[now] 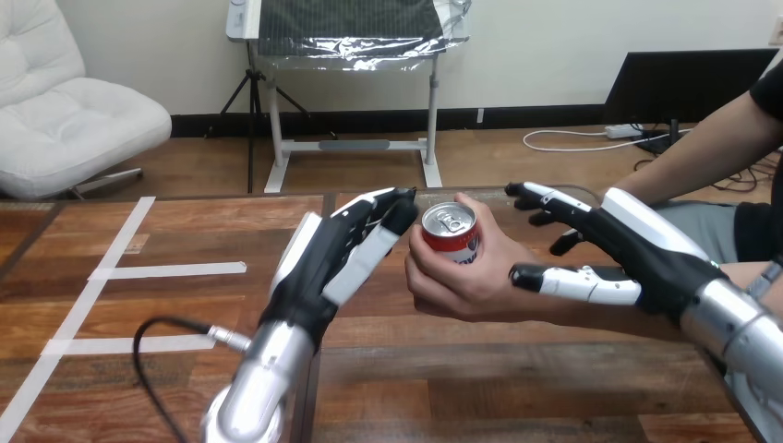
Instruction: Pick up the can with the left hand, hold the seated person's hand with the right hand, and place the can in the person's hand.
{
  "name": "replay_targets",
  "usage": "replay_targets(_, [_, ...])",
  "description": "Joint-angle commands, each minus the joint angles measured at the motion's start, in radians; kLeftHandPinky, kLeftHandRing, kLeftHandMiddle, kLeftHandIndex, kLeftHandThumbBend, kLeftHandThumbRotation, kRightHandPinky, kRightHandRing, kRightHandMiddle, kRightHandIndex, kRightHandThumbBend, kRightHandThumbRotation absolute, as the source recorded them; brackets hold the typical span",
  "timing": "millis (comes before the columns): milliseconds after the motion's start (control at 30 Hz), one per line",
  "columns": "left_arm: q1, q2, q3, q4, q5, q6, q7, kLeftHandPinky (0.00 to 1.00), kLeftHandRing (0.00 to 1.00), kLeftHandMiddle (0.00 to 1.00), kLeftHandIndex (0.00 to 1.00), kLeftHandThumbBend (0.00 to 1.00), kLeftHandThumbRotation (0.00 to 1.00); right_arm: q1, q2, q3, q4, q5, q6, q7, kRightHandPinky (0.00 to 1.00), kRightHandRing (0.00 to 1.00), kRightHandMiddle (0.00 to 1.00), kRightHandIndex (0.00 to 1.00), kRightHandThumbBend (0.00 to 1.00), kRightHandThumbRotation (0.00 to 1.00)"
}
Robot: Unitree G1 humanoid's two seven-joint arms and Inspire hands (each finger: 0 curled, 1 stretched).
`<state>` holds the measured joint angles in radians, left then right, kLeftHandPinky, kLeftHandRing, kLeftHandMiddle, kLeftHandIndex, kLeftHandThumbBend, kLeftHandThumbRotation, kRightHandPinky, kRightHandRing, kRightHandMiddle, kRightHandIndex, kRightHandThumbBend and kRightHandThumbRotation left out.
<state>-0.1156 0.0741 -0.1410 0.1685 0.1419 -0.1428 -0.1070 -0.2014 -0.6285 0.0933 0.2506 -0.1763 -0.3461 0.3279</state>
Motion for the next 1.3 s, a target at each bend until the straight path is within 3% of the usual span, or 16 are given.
replay_targets(0, [0.032, -0.003, 0.006, -0.130, -0.030, -0.055, -0.006, 0.70, 0.80, 0.81, 0.77, 0.70, 0.98, 0.005, 0.053, -0.057, -0.069, 0.072, -0.024, -0.024, 0.79, 0.91, 0.94, 0.97, 1.00, 0.98])
replay_targets(233, [0.110, -0.001, 0.007, -0.222, -0.056, -0.081, -0.013, 0.69, 0.78, 0.81, 0.77, 0.70, 0.99, 0.038, 0.088, -0.084, -0.130, 0.112, -0.019, -0.038, 0.85, 0.95, 0.96, 0.97, 1.00, 1.00])
replay_targets(467, [0.191, 0.002, 0.013, -0.321, -0.041, -0.116, 0.007, 0.70, 0.76, 0.79, 0.77, 0.72, 1.00, 0.074, 0.131, -0.107, -0.187, 0.163, -0.054, -0.049, 0.91, 0.97, 0.97, 0.98, 1.00, 1.00])
replay_targets(633, [0.243, -0.002, 0.020, -0.376, -0.048, -0.137, 0.019, 0.70, 0.75, 0.79, 0.76, 0.74, 1.00, 0.105, 0.161, -0.122, -0.240, 0.170, -0.074, -0.071, 0.93, 0.97, 0.96, 0.98, 1.00, 1.00])
replay_targets(833, [0.312, -0.008, 0.034, -0.435, -0.097, -0.209, 0.022, 0.69, 0.74, 0.77, 0.74, 0.76, 0.96, 0.149, 0.234, -0.133, -0.292, 0.207, -0.181, -0.110, 0.93, 0.95, 0.95, 0.96, 0.96, 1.00])
replay_targets(1033, [0.382, -0.016, 0.044, -0.503, -0.159, -0.228, 0.021, 0.68, 0.73, 0.75, 0.74, 0.81, 0.93, 0.207, 0.291, -0.114, -0.380, 0.316, -0.206, -0.089, 0.93, 0.96, 0.97, 0.96, 0.94, 1.00])
replay_targets(1067, [0.396, -0.017, 0.046, -0.516, -0.172, -0.236, 0.020, 0.68, 0.73, 0.75, 0.74, 0.82, 0.93, 0.232, 0.307, -0.105, -0.421, 0.334, -0.187, -0.096, 0.94, 0.96, 0.97, 0.96, 0.94, 1.00])
replay_targets(1133, [0.411, -0.017, 0.047, -0.530, -0.185, -0.246, 0.019, 0.67, 0.72, 0.75, 0.74, 0.82, 0.92, 0.262, 0.326, -0.098, -0.469, 0.350, -0.160, -0.106, 0.94, 0.96, 0.97, 0.96, 0.96, 1.00])
replay_targets(1267, [0.451, -0.009, 0.054, -0.574, -0.210, -0.266, 0.012, 0.66, 0.71, 0.74, 0.74, 0.80, 0.92, 0.324, 0.383, -0.068, -0.541, 0.355, -0.188, -0.122, 0.96, 0.96, 0.97, 0.96, 0.99, 1.00])
